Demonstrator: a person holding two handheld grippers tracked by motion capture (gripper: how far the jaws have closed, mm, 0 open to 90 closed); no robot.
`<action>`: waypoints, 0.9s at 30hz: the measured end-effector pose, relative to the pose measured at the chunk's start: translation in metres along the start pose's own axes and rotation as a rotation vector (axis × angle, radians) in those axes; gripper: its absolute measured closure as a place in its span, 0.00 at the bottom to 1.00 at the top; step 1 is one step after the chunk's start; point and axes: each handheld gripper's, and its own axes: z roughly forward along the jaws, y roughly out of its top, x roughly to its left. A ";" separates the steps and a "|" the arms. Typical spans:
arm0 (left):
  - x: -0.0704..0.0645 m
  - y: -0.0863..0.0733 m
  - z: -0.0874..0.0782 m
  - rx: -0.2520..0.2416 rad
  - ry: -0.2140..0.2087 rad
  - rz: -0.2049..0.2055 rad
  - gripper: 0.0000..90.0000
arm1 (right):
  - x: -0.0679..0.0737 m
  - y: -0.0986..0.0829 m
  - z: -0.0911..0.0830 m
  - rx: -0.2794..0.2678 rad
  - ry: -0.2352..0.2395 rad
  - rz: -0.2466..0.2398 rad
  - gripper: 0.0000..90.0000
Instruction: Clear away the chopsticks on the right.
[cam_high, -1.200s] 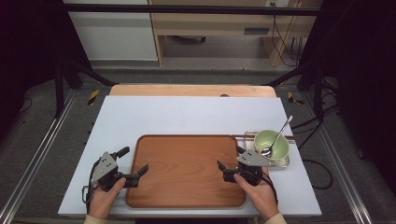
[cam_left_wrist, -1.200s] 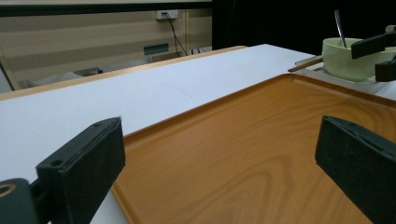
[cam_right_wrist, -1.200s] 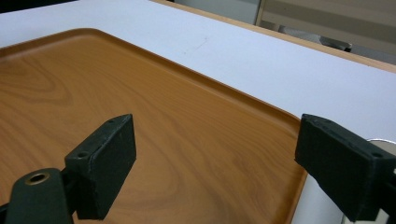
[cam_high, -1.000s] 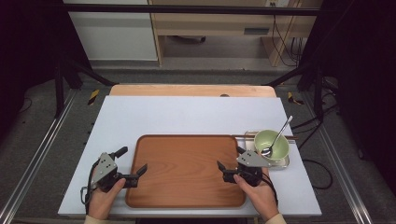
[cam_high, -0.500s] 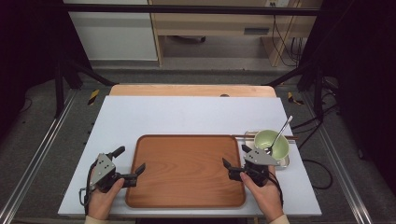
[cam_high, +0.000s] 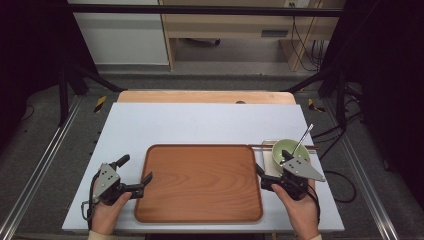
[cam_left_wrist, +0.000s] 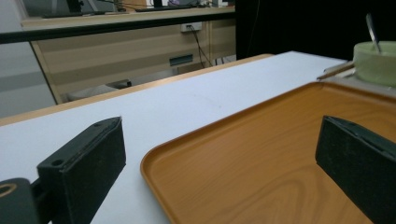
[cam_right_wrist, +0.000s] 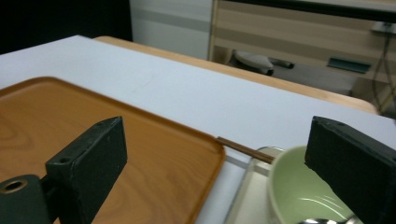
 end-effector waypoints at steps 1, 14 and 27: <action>0.001 0.002 0.000 -0.006 0.005 -0.009 0.01 | -0.002 0.000 -0.003 -0.005 -0.012 0.006 0.07; -0.004 0.000 -0.020 0.006 0.039 0.041 0.02 | -0.048 0.023 -0.043 0.086 -0.103 -0.010 0.28; -0.008 -0.006 -0.018 0.022 0.050 0.036 0.02 | -0.103 0.035 -0.046 0.240 -0.139 -0.021 0.34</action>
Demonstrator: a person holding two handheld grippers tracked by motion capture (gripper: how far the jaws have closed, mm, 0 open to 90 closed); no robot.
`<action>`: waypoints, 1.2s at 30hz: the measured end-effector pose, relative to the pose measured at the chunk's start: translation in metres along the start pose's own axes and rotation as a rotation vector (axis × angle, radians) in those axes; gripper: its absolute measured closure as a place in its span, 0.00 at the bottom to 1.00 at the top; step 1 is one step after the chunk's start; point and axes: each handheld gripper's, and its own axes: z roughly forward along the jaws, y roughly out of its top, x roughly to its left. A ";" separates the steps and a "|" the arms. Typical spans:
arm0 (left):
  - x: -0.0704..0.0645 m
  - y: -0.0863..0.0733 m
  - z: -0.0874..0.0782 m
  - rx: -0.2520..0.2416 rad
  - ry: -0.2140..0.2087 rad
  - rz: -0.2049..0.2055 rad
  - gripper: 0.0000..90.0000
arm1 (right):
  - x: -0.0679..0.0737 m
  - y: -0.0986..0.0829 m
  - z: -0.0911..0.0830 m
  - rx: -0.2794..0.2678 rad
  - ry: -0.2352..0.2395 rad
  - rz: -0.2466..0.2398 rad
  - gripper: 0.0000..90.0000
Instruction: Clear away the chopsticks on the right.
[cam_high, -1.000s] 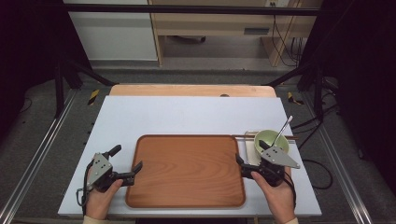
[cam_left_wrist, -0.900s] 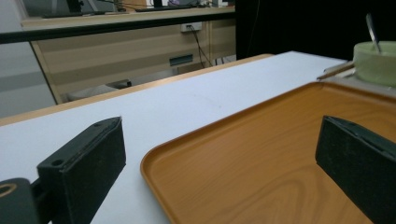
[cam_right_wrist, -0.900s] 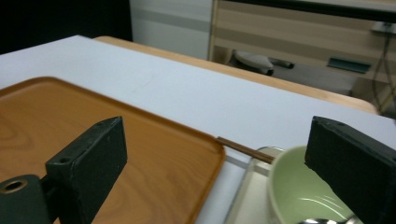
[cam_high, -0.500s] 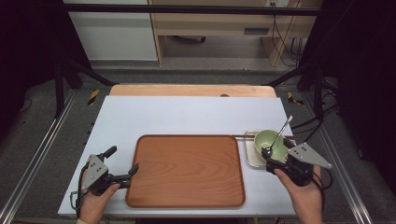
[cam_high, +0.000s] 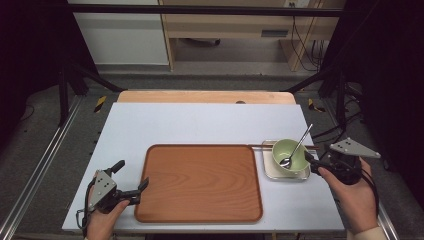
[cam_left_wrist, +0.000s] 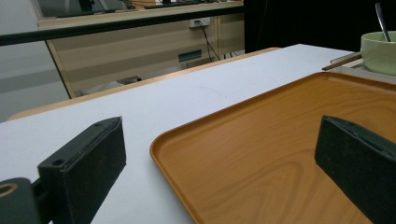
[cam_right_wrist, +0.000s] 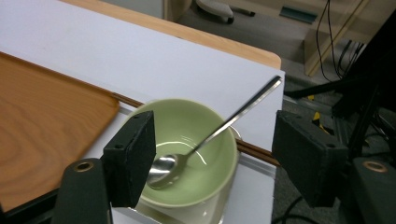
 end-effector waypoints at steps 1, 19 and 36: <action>0.000 0.000 0.000 0.000 0.000 0.000 0.02 | -0.004 -0.001 0.001 0.008 -0.002 0.007 0.36; -0.001 -0.001 -0.002 0.003 0.008 0.019 0.02 | -0.049 -0.018 0.047 0.089 -0.039 0.111 0.69; 0.001 -0.002 -0.003 0.010 0.011 0.012 0.03 | -0.063 -0.043 0.078 0.146 -0.019 0.186 1.00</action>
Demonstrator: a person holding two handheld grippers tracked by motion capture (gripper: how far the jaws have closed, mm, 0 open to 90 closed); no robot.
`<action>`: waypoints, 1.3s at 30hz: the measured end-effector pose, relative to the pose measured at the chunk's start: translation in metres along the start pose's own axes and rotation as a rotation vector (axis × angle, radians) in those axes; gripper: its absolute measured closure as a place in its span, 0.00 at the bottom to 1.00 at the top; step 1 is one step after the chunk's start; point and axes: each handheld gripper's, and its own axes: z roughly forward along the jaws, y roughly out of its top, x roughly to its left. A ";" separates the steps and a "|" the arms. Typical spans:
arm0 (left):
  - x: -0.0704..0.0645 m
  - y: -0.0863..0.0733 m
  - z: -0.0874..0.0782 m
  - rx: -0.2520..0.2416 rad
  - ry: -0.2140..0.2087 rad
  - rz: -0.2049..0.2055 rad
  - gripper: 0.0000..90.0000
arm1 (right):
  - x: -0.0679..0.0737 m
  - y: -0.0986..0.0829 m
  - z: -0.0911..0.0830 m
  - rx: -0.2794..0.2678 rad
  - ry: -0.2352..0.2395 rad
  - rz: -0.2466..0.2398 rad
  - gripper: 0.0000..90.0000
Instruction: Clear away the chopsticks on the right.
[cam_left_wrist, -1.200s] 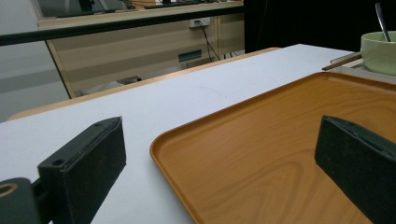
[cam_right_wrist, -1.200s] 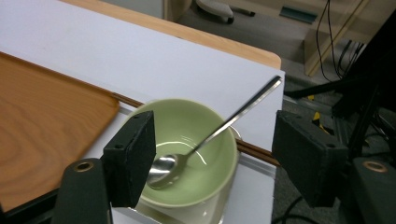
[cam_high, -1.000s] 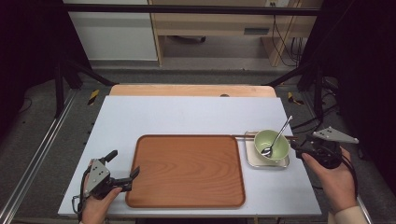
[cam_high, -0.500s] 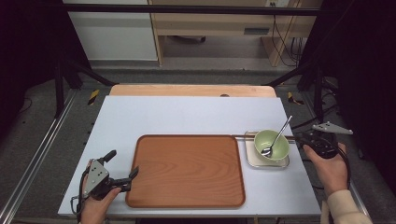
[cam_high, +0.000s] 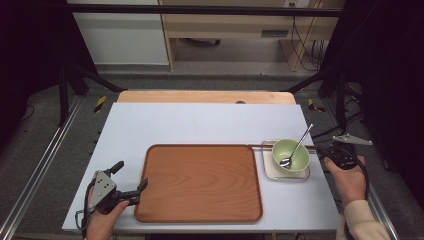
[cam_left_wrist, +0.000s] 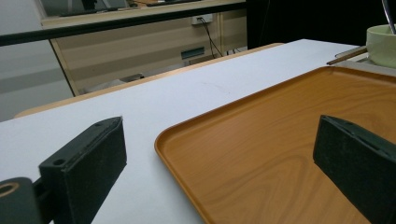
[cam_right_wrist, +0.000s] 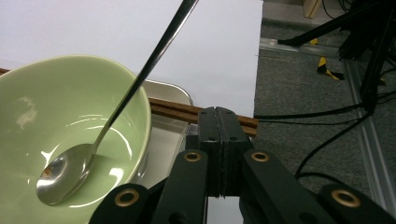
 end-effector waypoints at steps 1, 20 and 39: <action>0.000 0.000 0.000 0.002 0.001 0.001 0.03 | 0.001 0.002 0.001 -0.002 -0.011 -0.012 1.00; 0.002 -0.002 0.000 0.012 0.011 0.004 0.03 | -0.020 0.018 0.033 -0.025 -0.031 0.069 1.00; 0.008 -0.004 -0.006 0.014 0.042 -0.015 0.03 | -0.025 0.011 0.075 0.016 -0.020 0.092 1.00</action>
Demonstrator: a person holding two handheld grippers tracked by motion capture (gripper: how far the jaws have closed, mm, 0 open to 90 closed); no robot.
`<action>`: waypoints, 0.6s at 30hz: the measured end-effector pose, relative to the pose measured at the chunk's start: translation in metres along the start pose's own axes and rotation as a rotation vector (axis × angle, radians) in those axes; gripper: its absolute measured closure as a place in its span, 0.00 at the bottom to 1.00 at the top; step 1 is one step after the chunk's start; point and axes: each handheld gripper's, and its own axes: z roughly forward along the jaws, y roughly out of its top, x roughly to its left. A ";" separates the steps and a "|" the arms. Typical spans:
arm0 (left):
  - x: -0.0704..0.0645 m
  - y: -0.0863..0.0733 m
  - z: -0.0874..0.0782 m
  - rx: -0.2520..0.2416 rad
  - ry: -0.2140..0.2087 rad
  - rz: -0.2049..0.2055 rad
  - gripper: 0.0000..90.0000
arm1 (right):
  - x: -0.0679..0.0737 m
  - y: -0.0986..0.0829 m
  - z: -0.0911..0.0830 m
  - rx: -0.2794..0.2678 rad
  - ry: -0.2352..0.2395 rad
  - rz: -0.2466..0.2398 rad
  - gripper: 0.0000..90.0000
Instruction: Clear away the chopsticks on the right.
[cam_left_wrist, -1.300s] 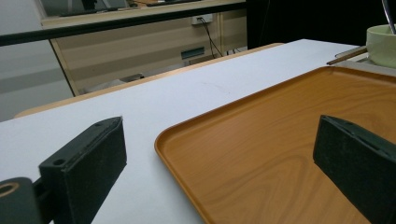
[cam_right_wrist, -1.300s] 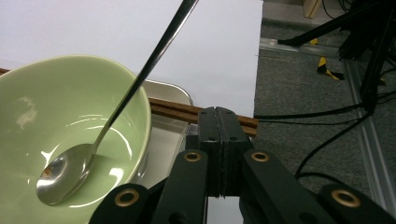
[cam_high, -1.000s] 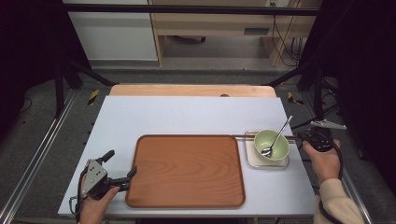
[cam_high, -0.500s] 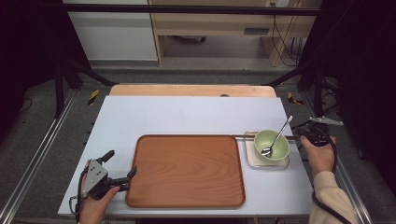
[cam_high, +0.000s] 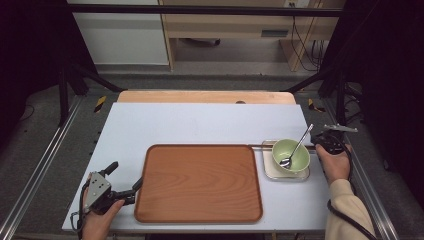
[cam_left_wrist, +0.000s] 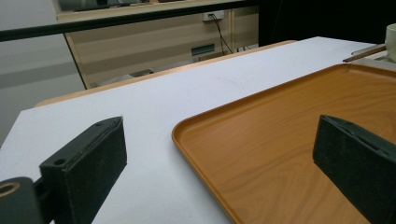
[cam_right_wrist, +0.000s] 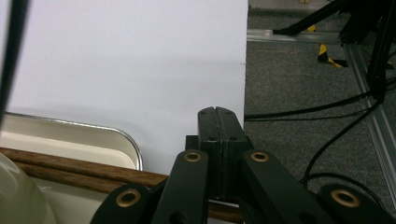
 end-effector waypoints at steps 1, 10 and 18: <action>0.000 0.000 0.001 0.002 -0.003 0.001 0.03 | 0.000 -0.001 0.000 0.010 0.003 0.011 1.00; -0.001 -0.002 0.002 0.015 -0.011 0.011 0.03 | 0.005 0.000 0.006 0.055 0.010 -0.035 1.00; -0.003 -0.002 0.004 0.022 -0.014 0.026 0.03 | 0.007 -0.002 -0.008 0.118 0.047 -0.078 1.00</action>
